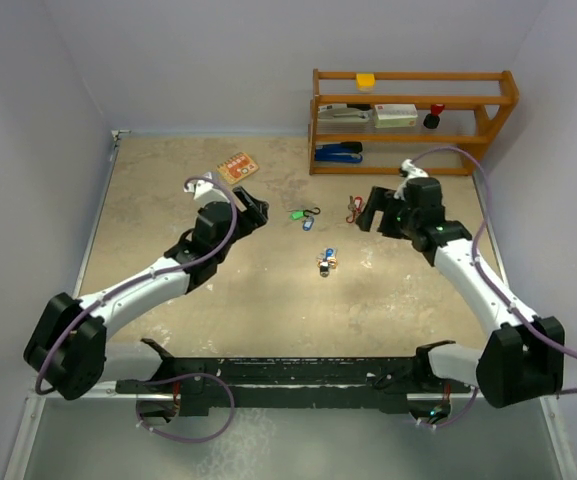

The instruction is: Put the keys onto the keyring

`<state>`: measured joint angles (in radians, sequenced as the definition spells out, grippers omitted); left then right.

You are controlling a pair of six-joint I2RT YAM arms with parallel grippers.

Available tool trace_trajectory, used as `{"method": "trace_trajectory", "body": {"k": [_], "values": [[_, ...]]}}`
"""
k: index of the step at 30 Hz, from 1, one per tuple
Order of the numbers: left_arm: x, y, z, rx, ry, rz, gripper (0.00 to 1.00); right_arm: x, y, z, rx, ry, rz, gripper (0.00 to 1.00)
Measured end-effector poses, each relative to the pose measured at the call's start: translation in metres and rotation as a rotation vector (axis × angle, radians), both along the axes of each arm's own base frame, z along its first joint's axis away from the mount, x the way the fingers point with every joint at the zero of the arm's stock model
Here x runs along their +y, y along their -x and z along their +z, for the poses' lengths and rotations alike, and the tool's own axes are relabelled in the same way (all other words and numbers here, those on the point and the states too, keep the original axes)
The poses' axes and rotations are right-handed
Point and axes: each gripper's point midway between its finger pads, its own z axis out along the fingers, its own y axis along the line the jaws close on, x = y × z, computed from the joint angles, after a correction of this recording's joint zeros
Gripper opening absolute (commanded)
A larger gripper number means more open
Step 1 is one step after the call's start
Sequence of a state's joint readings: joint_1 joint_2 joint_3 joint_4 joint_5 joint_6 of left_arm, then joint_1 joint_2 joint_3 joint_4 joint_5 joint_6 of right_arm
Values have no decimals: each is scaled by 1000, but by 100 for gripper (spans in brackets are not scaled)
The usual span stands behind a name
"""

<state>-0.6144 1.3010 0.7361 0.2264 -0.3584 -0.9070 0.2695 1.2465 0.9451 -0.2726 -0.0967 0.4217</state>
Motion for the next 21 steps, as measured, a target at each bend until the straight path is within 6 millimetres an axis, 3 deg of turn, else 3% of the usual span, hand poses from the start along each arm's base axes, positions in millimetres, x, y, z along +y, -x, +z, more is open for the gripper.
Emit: {"method": "trace_trajectory", "body": {"k": [4, 10, 16, 21], "values": [[23, 6, 19, -39, -51, 64, 76, -53, -6, -7, -18, -42, -234, 100], [62, 15, 42, -84, -97, 208, 77, -96, 2, 0, -94, -67, -526, 100], [106, 35, 33, -88, -104, 377, 77, -145, 34, 13, -243, -83, -841, 100], [125, 46, 28, -92, -87, 456, 78, -160, 42, 30, -316, -73, -909, 100]]}}
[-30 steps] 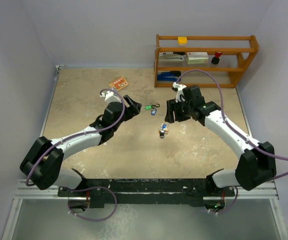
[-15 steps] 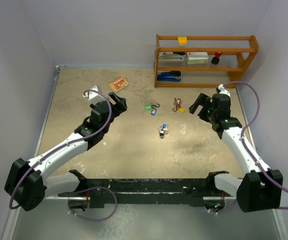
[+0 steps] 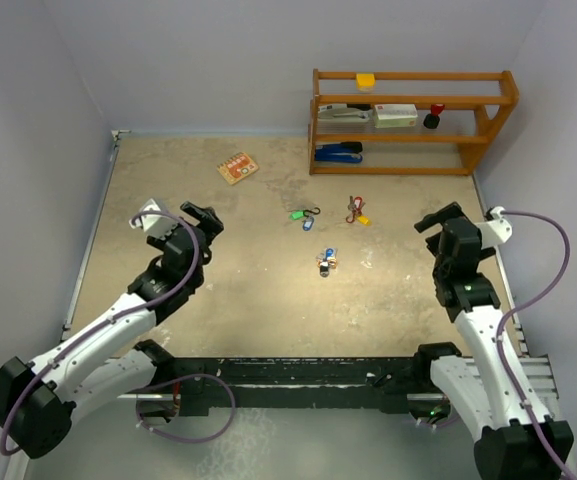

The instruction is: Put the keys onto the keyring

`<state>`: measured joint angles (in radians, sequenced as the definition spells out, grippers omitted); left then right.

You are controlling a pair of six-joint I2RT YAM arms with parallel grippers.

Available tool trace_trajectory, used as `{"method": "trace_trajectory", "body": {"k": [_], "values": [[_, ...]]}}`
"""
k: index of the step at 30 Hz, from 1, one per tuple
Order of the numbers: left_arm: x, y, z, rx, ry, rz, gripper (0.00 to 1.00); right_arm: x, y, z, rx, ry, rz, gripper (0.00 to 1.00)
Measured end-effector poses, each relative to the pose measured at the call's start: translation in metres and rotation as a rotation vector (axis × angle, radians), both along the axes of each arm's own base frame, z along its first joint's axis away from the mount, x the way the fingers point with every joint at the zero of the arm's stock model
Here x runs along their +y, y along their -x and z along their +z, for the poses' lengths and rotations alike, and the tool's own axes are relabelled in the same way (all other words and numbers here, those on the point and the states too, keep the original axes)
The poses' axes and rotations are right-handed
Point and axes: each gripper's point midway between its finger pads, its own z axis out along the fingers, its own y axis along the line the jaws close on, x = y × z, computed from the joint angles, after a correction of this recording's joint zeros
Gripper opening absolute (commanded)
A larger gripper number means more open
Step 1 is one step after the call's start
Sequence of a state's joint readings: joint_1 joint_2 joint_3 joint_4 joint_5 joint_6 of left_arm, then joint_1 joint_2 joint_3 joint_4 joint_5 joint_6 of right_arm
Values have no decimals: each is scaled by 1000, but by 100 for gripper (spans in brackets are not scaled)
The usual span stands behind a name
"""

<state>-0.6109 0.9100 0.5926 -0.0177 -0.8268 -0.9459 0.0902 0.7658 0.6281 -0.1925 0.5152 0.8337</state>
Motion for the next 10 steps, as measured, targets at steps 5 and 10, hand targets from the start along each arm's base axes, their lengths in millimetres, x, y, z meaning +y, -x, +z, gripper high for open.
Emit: {"method": "trace_trajectory", "body": {"k": [5, 10], "values": [[5, 2, 10, -36, 41, 29, 78, -1, 5, 13, -46, 3, 0, 100], [6, 4, 13, -44, 54, 32, 79, -3, 7, 18, -63, 7, -5, 100]]}}
